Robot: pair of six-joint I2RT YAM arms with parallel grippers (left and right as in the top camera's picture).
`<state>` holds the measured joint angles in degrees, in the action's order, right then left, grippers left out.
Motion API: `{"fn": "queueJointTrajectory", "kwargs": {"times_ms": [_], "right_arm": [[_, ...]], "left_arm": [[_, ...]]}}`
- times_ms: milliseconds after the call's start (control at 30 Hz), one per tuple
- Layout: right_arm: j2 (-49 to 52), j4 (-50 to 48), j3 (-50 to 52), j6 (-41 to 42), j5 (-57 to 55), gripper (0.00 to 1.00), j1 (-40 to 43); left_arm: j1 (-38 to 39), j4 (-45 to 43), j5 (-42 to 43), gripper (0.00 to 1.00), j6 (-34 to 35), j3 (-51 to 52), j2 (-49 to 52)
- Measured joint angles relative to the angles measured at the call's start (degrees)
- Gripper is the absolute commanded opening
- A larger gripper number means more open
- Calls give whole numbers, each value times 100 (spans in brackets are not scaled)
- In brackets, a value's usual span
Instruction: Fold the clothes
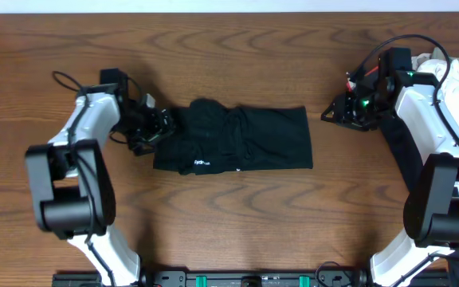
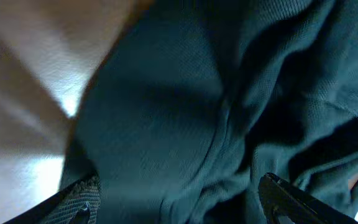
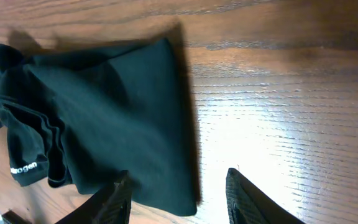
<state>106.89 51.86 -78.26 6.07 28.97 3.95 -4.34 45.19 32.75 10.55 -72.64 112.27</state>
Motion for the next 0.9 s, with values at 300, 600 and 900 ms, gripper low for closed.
{"fn": "queueJointTrajectory", "kwargs": {"times_ms": [300, 600, 900], "right_arm": [[0, 15, 0, -70, 17, 46, 0], [0, 24, 0, -70, 20, 45, 0], [0, 57, 0, -72, 17, 45, 0]], "left_arm": [[376, -328, 184, 63, 46, -39, 245], [457, -376, 188, 14, 17, -57, 435], [396, 1366, -50, 12, -431, -723, 186]]}}
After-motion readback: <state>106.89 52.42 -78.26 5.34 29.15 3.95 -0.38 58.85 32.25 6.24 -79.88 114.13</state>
